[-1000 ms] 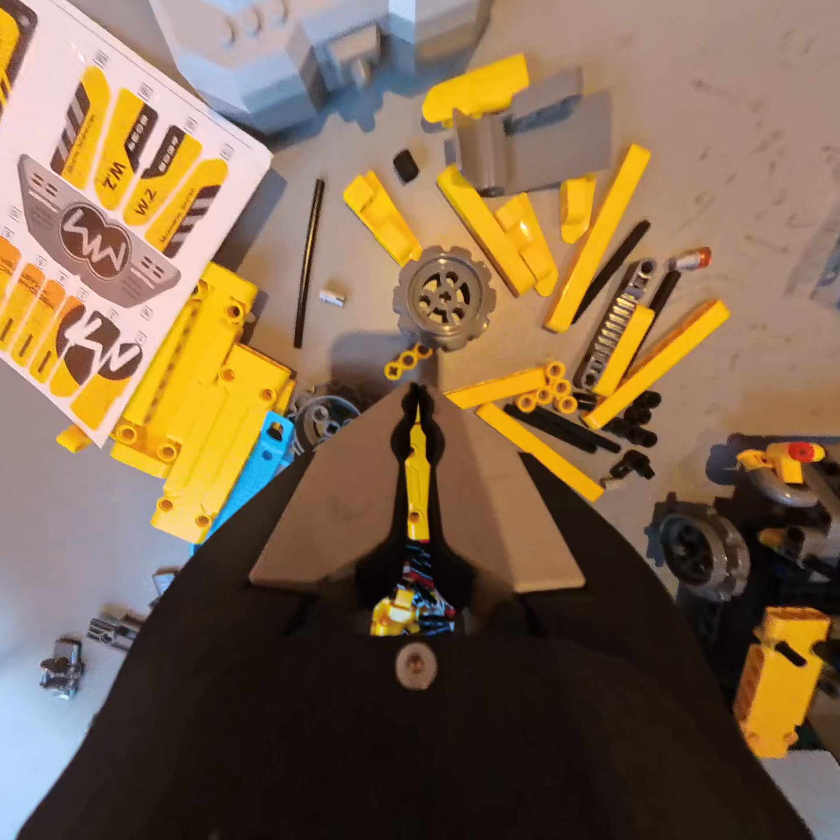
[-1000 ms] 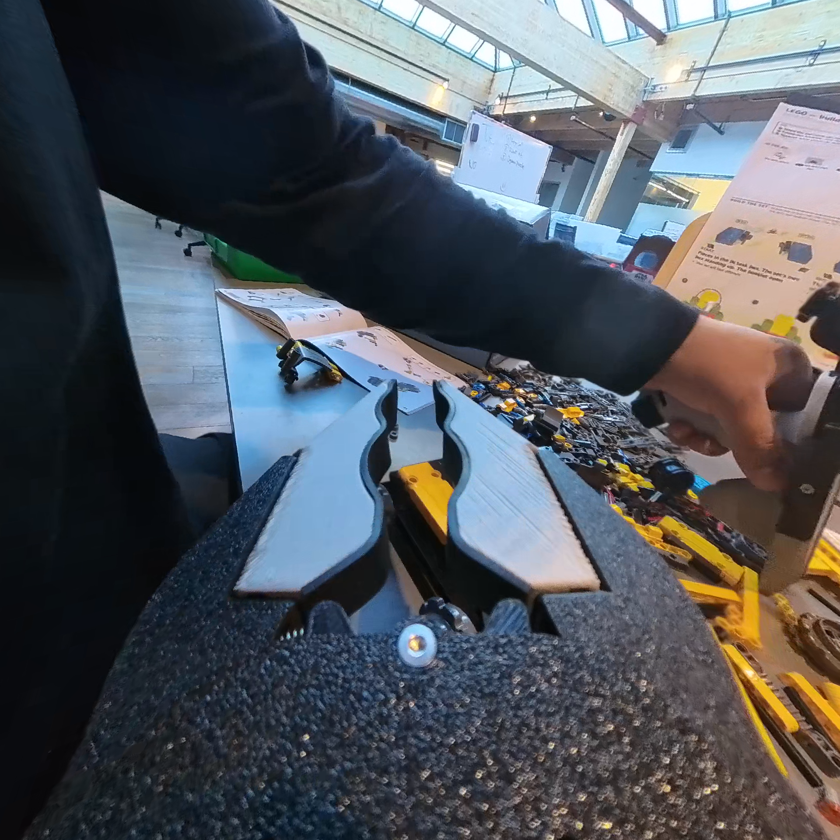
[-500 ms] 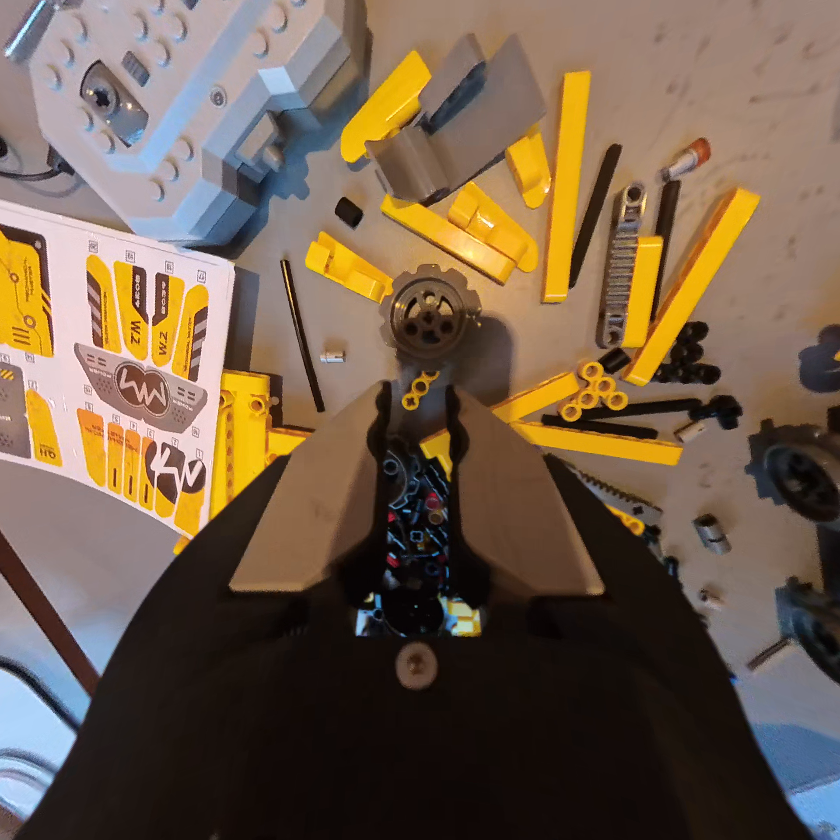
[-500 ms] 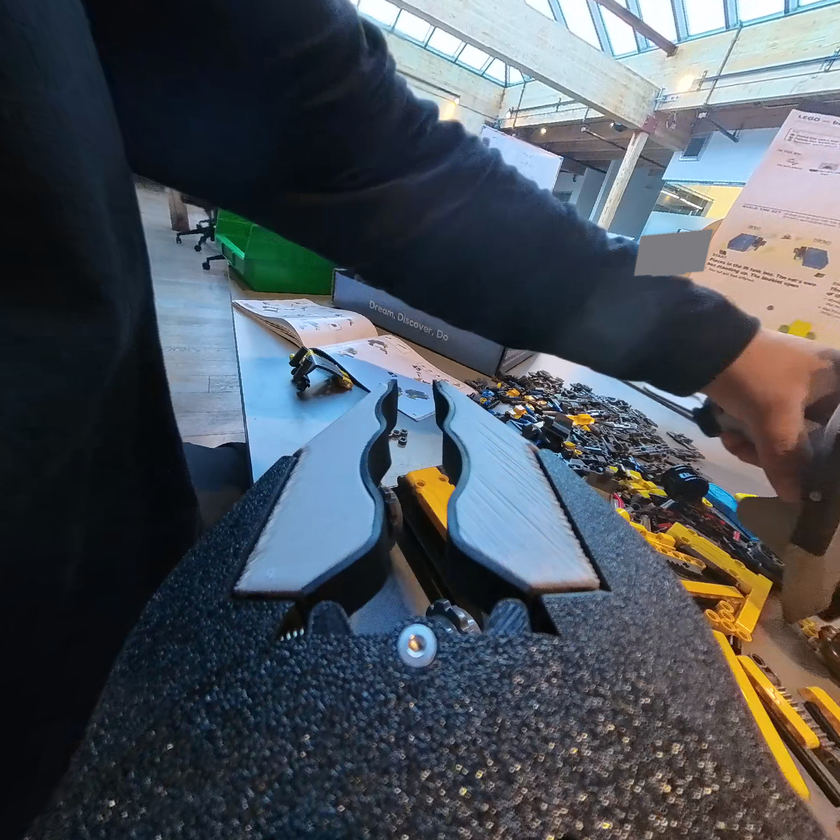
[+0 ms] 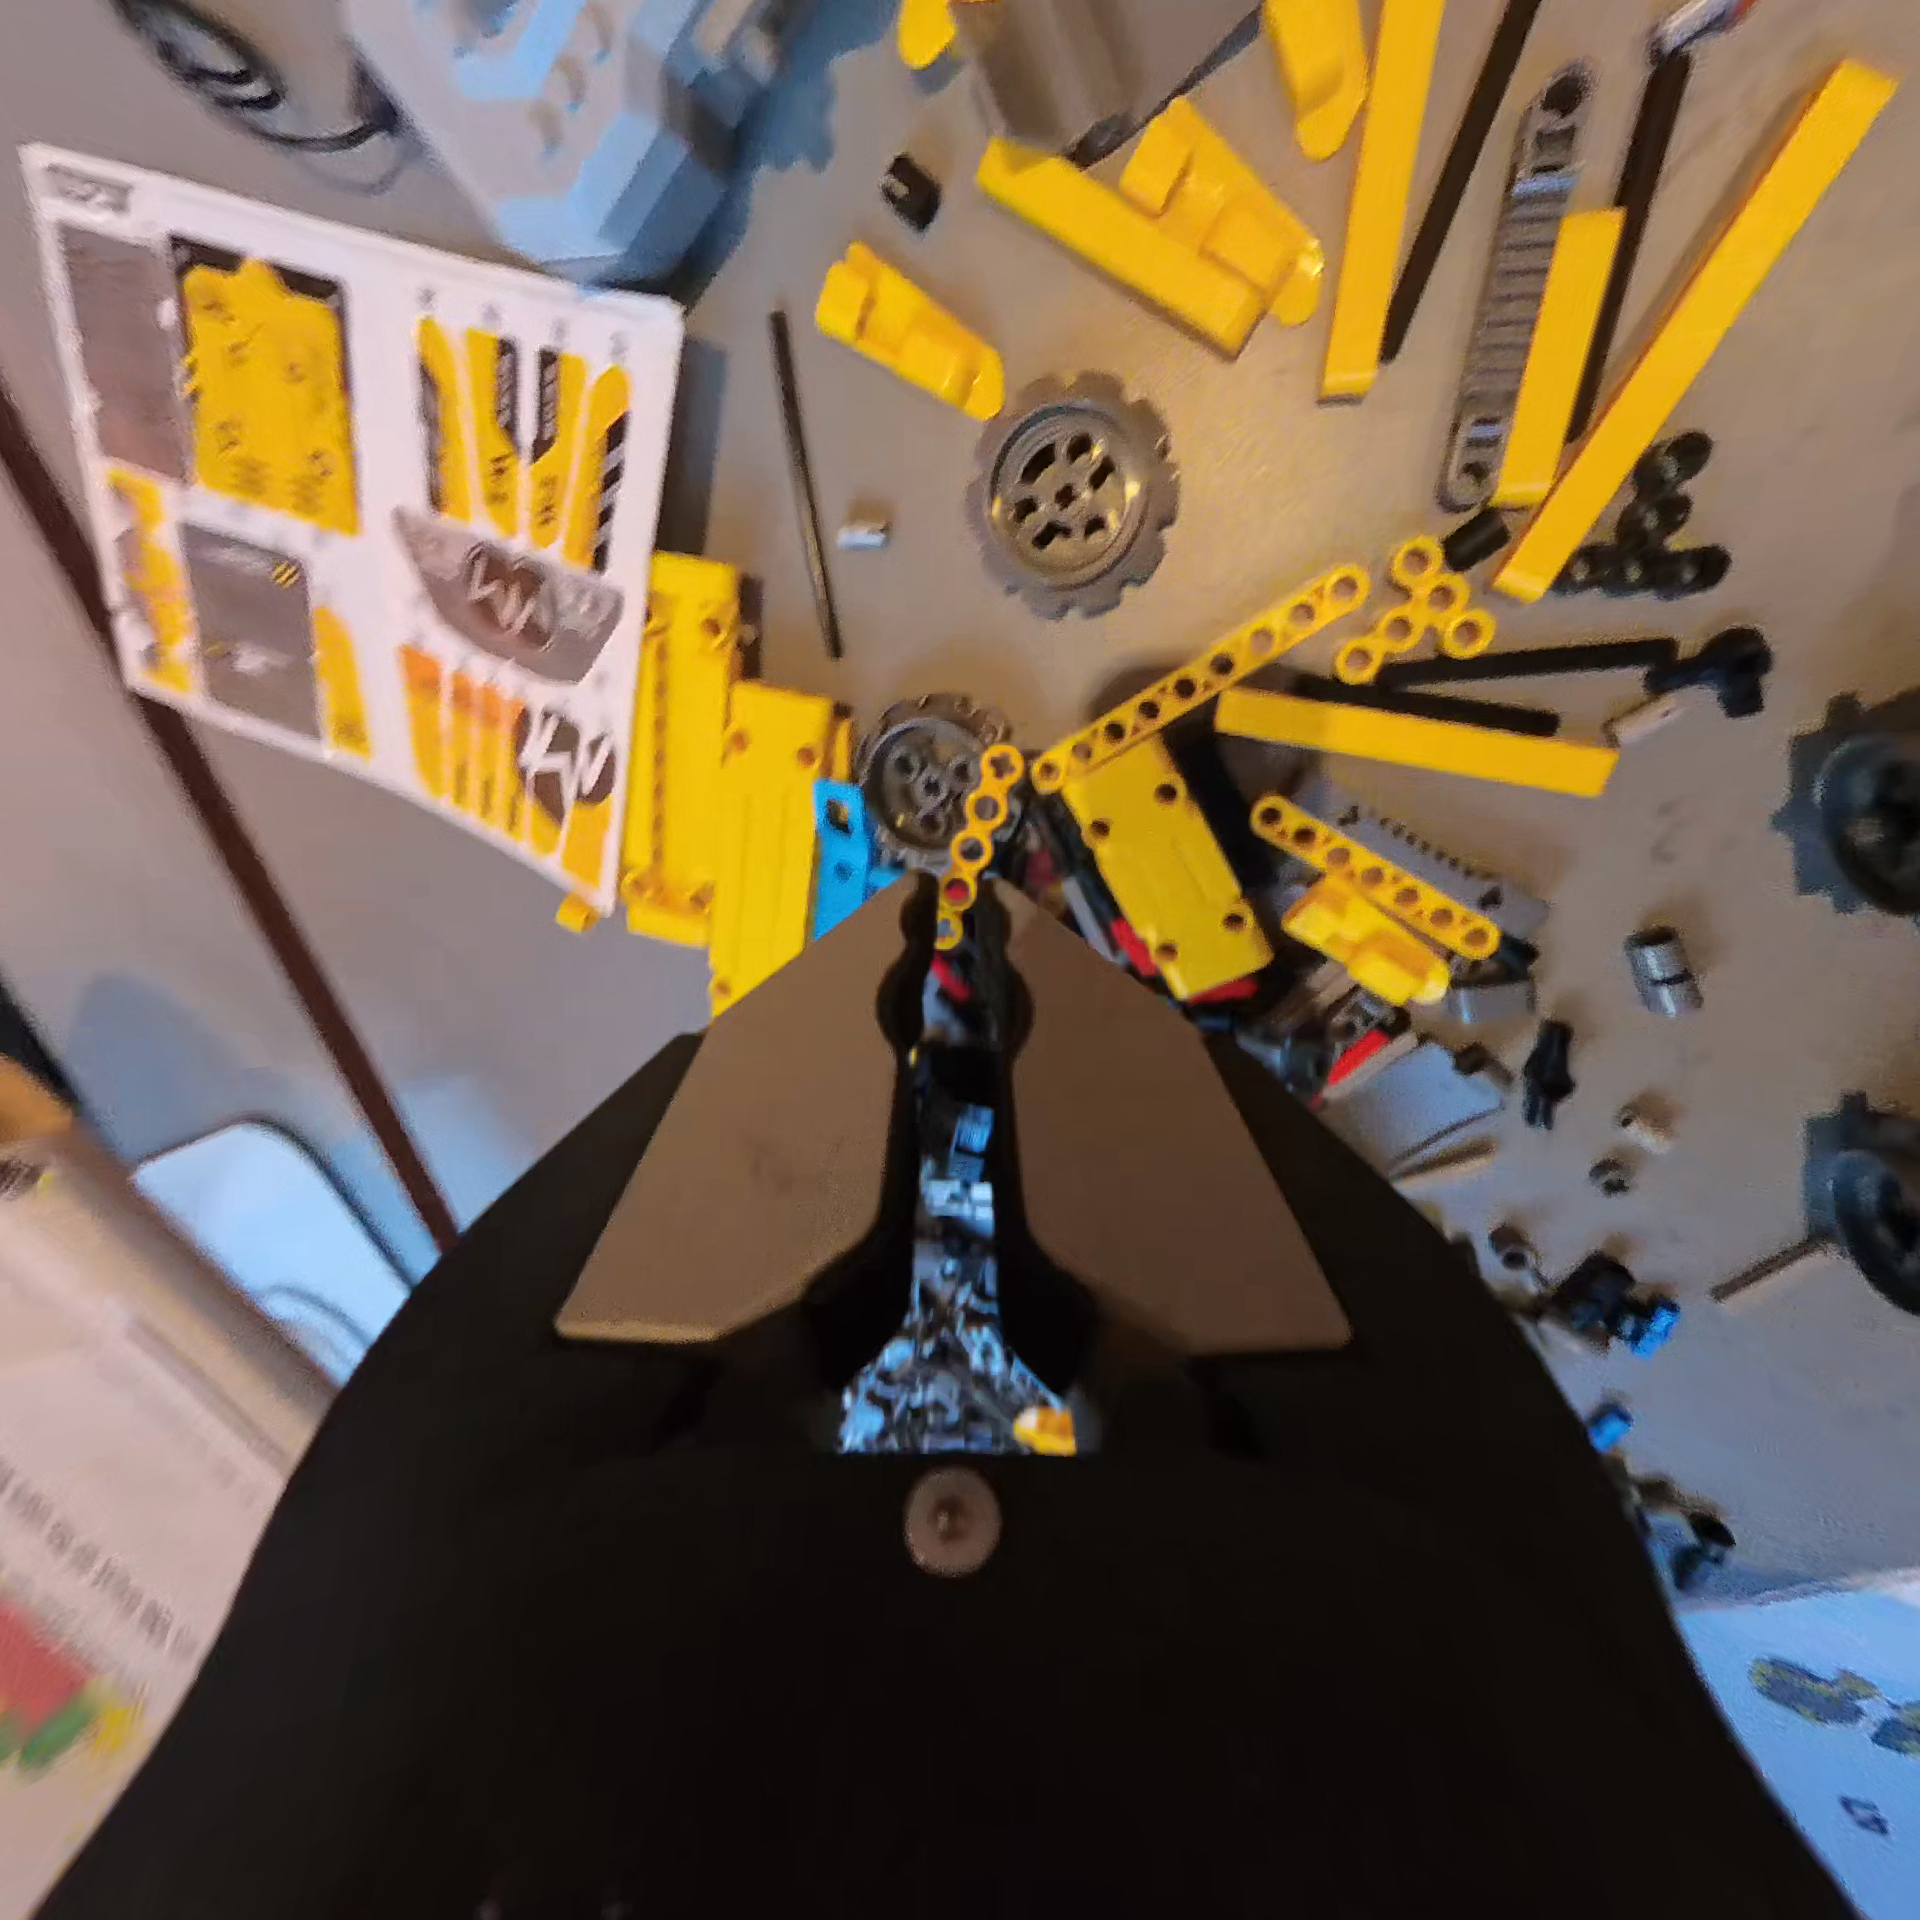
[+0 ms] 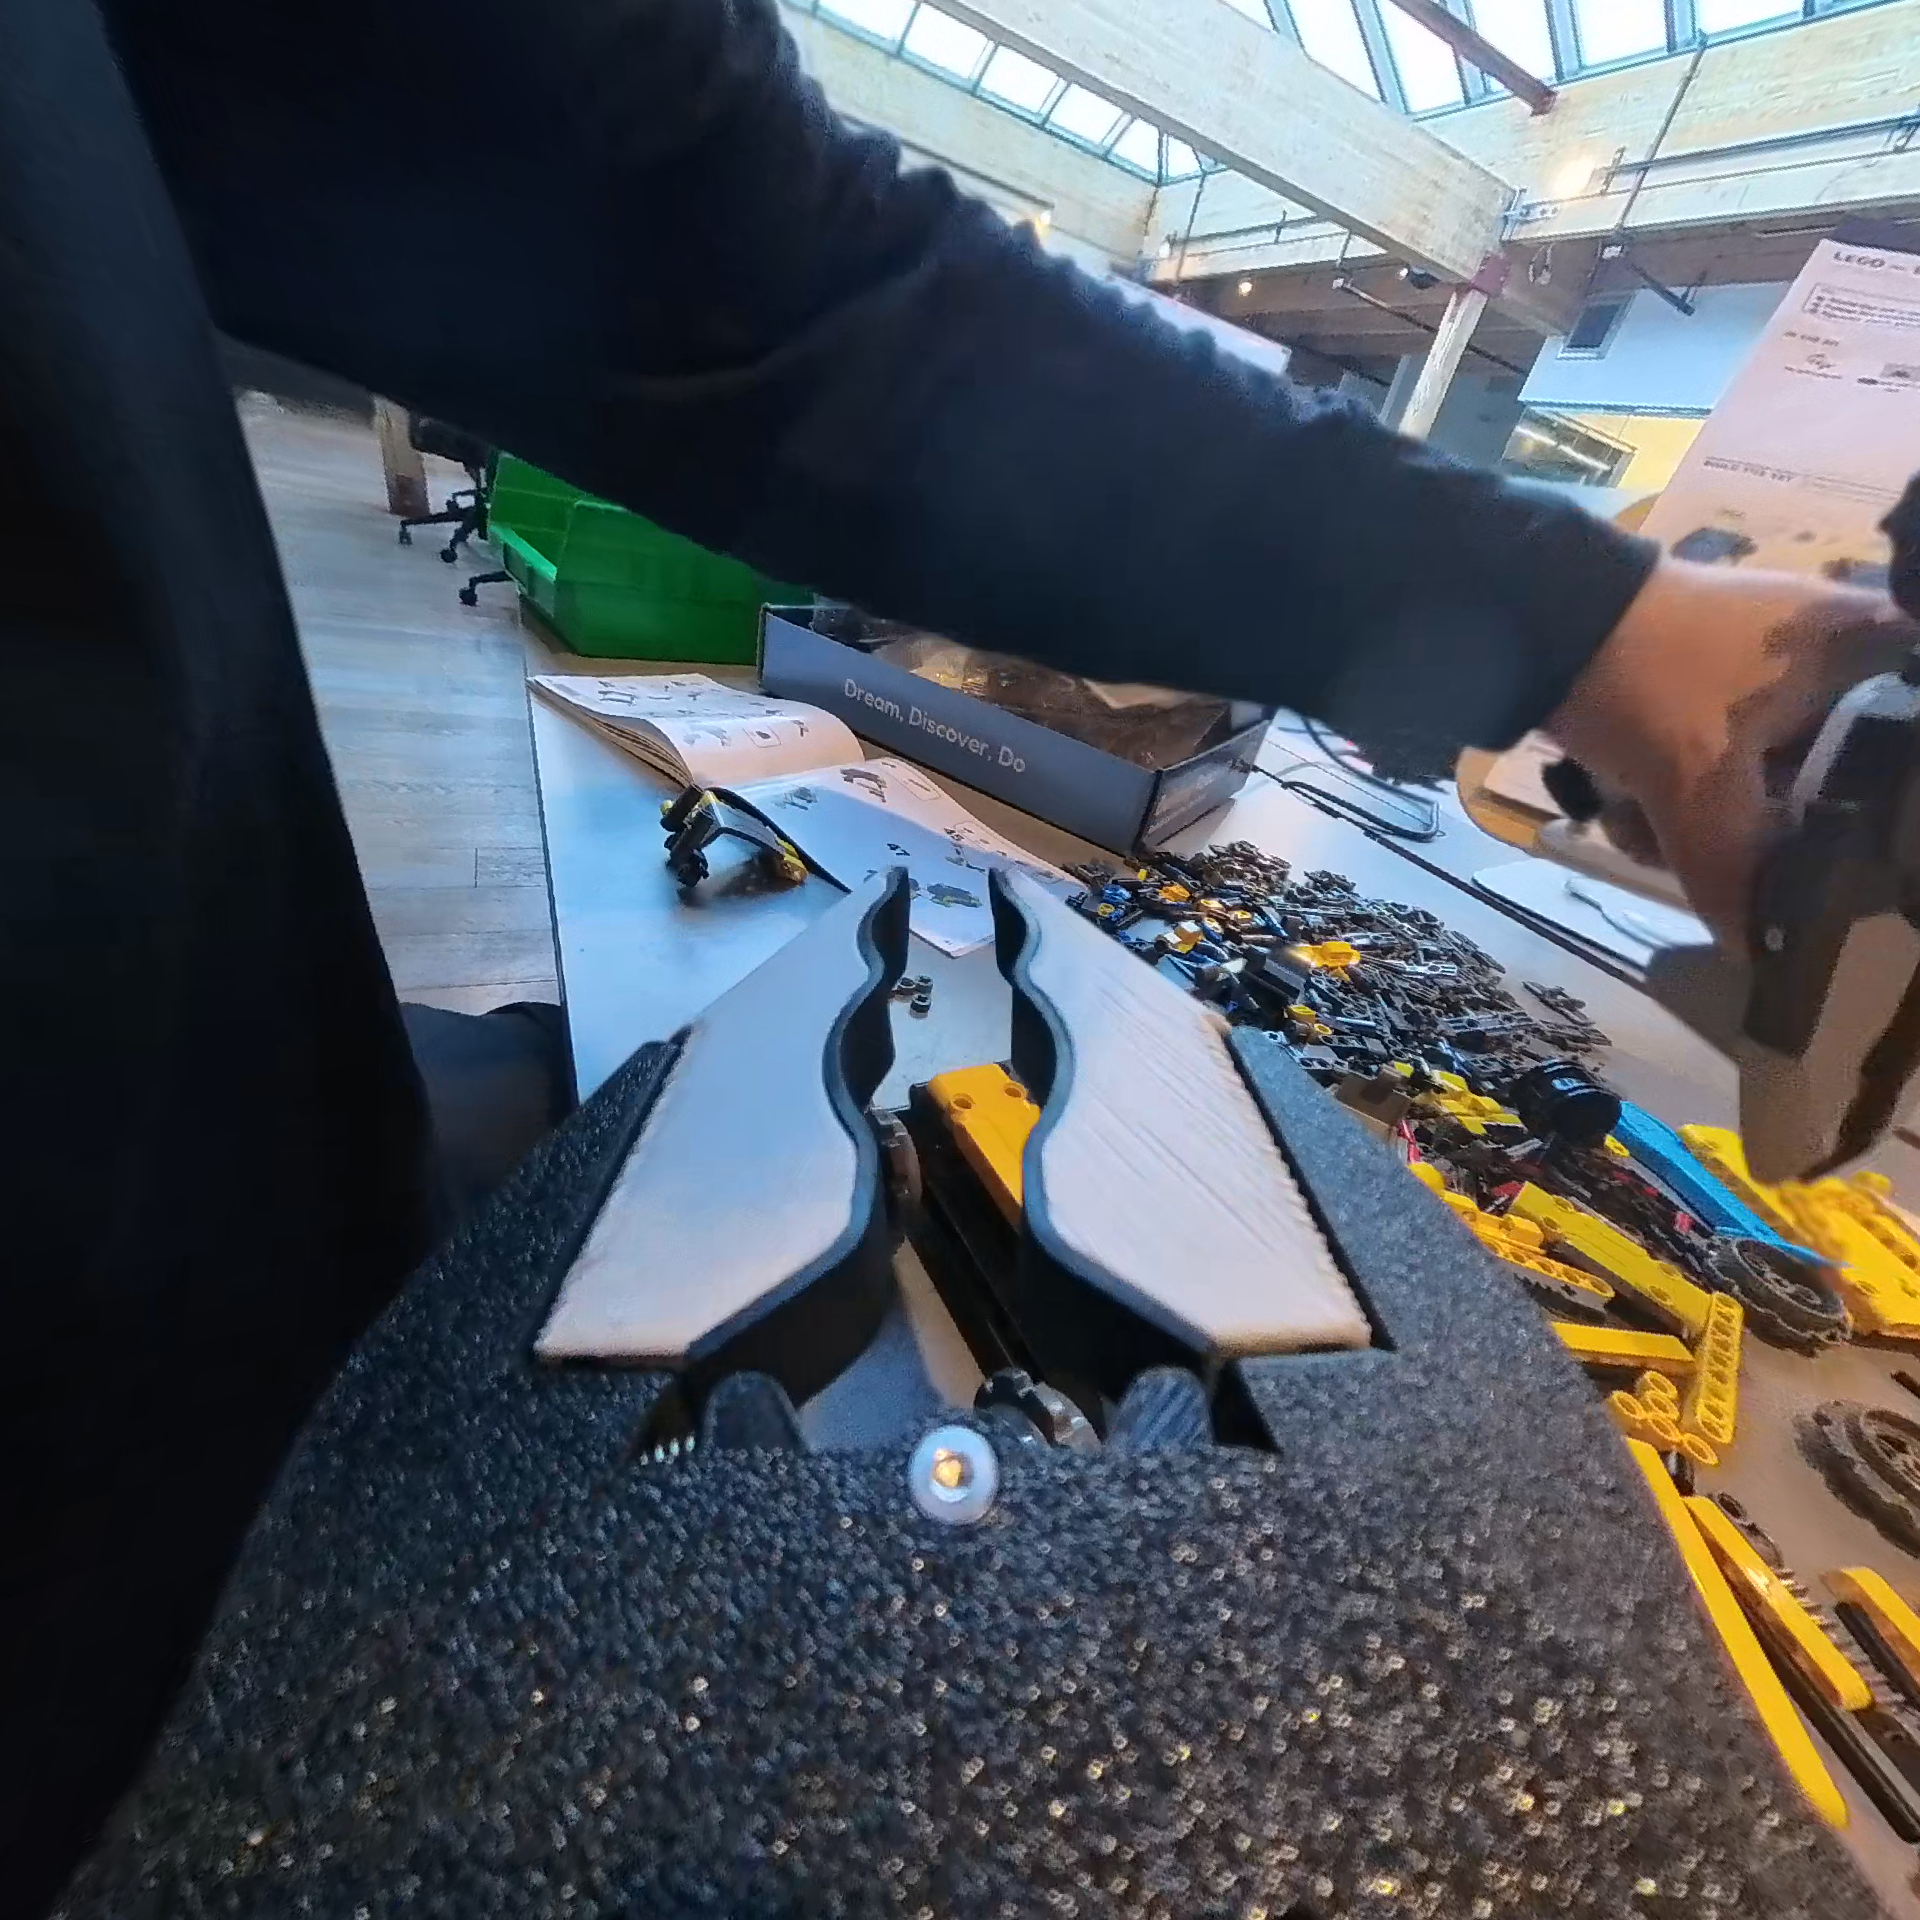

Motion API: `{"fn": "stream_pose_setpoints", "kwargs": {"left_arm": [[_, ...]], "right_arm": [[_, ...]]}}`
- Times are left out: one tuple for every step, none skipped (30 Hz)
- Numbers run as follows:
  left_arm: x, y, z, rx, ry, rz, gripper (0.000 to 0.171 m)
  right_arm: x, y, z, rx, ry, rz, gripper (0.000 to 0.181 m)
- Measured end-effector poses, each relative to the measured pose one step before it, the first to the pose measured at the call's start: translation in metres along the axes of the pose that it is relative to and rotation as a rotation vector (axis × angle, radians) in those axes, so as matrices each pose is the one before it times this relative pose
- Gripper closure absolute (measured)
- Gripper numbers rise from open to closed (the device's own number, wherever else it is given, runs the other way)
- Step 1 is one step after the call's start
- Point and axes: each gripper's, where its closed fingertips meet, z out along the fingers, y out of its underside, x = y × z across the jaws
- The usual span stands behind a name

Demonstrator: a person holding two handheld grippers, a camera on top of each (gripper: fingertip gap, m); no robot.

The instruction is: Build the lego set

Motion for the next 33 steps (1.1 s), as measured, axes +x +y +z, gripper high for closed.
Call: {"fn": "stream_pose_setpoints", "kwargs": {"left_arm": [[-0.00296,0.00546,-0.00838,-0.01778,-0.0285,-0.0093,0.166],[-0.00205,0.00571,-0.00949,-0.01503,-0.0282,-0.0105,0.166],[-0.00027,0.00626,-0.01118,-0.00897,-0.0249,-0.0171,0.166],[0.00243,0.00643,-0.01304,0.00034,-0.0172,-0.0256,0.166],[0.00553,0.00674,-0.01440,0.01042,-0.0102,-0.0327,0.166],[0.00949,0.00723,-0.01468,0.01684,-0.0001,-0.0350,0.166],[0.01374,0.00857,-0.01375,0.01831,0.0096,-0.0332,0.166],[0.01770,0.01119,-0.01198,0.01235,0.0188,-0.0271,0.166],[0.01966,0.01368,-0.00960,0.00550,0.0185,-0.0178,0.166],[0.02051,0.01505,-0.00723,0.00408,0.0177,-0.0134,0.166],[0.02062,0.01574,-0.00481,0.00231,0.0209,-0.0221,0.166],[0.01999,0.01576,-0.00238,0.00103,0.0245,-0.0383,0.166],[0.01888,0.01679,-0.00023,-0.00788,0.0262,-0.0421,0.165],[0.01590,0.01777,0.00133,-0.01693,0.0117,-0.0269,0.165],[0.01113,0.01663,0.00188,-0.01228,-0.0164,-0.0186,0.165],[0.00868,0.01500,0.00153,-0.01306,-0.0235,-0.0299,0.165],[0.00840,0.01341,0.00129,-0.01324,-0.0135,-0.0392,0.165],[0.00747,0.01248,0.00104,-0.01539,-0.0145,-0.0404,0.166],[0.00535,0.01104,0.00070,-0.01778,-0.0282,-0.0427,0.166],[0.00632,0.00665,0.00016,-0.00079,-0.0243,-0.0470,0.165],[0.00831,0.00164,-0.00015,0.02445,-0.0106,-0.0679,0.166],[0.00923,-0.00084,-0.00017,0.03381,-0.0041,-0.0811,0.165],[0.01029,-0.00005,0.00050,0.03369,-0.0030,-0.0514,0.165],[0.00836,0.00089,0.00141,0.03500,-0.0200,-0.0180,0.165],[0.00563,0.00138,0.00203,0.02563,-0.0305,-0.0184,0.166],[0.00742,0.00101,0.00227,0.01373,-0.0059,-0.0320,0.166],[0.00945,-0.00085,0.00191,0.01706,0.0207,-0.0242,0.166],[0.00631,-0.00330,0.00131,0.02672,0.0157,-0.0129,0.166],[0.00183,-0.00382,0.00125,0.02255,0.0039,-0.0111,0.166],[-0.00092,-0.00318,0.00130,0.01218,0.0013,-0.0111,0.166],[-0.00160,-0.00225,0.00162,0.00293,0.0062,-0.0045,0.166],[-0.00143,-0.00233,0.00206,0.00038,0.0073,0.0074,0.166],[-0.00134,-0.00154,0.00286,-0.00442,0.0044,0.0227,0.166]], "right_arm": [[-0.00048,0.00035,0.00039,-0.0030,-0.0015,-0.0028,0.166],[-0.00045,0.00033,0.00025,-0.0024,-0.0009,-0.0035,0.166],[-0.00047,0.00023,0.00010,-0.0014,0.0005,-0.0040,0.166],[-0.00034,-0.00009,-0.00001,0.0001,0.0010,-0.0046,0.166],[-0.00023,-0.00020,-0.00028,0.0020,0.0027,-0.0050,0.166],[-0.00002,-0.00044,-0.00031,0.0029,0.0045,-0.0048,0.166],[0.00027,-0.00022,-0.00017,0.0013,0.0046,-0.0032,0.166],[0.00003,0.00016,0.00011,-0.0010,0.0021,-0.0016,0.166],[-0.00004,0.00024,0.00018,-0.0019,0.0005,-0.0009,0.166],[-0.00020,0.00014,0.00014,-0.0013,-0.0006,-0.0014,0.166],[-0.00046,0.00004,0.00012,-0.0003,-0.0010,-0.0026,0.166],[-0.00058,0.00006,0.00001,-0.0006,-0.0018,-0.0032,0.166],[-0.00055,0.00015,0.00028,-0.0020,-0.0016,-0.0033,0.166],[-0.00040,0.00035,0.00023,-0.0027,-0.0004,-0.0034,0.166],[-0.00024,0.00038,0.00034,-0.0030,0.0010,-0.0033,0.166],[0.00005,0.00044,0.00036,-0.0032,0.0026,-0.0026,0.166],[0.00031,0.00027,0.00023,-0.0025,0.0038,-0.0017,0.166],[0.00073,0.00017,0.00017,-0.0014,0.0057,-0.0003,0.166],[0.00096,0.00002,0.00000,-0.0006,0.0063,0.0011,0.166],[0.00112,0.00007,-0.00004,0.0001,0.0066,0.0014,0.166],[0.00135,0.00006,-0.00013,0.0001,0.0080,0.0005,0.166],[0.00131,0.00019,-0.00007,-0.0009,0.0080,0.0003,0.166],[0.00103,0.00027,0.00017,-0.0021,0.0059,0.0009,0.166],[0.00082,0.00048,0.00033,-0.0031,0.0034,0.0020,0.166],[0.00055,0.00044,0.00040,-0.0035,0.0014,0.0028,0.166],[0.00021,0.00046,0.00034,-0.0030,-0.0004,0.0030,0.166],[0.00013,0.00030,0.00034,-0.0025,-0.0019,0.0030,0.166],[-0.00009,0.00037,0.00028,-0.0025,-0.0026,0.0024,0.166],[-0.00019,0.00044,0.00037,-0.0032,-0.0034,0.0015,0.166],[-0.00057,0.00055,0.00050,-0.0043,-0.0051,0.0005,0.166],[-0.00065,0.00050,0.00053,-0.0045,-0.0043,-0.0010,0.166],[-0.00047,0.00036,0.00026,-0.0026,-0.0015,-0.0030,0.166],[-0.00020,0.00004,0.00016,-0.0007,0.0016,-0.0036,0.166]]}}
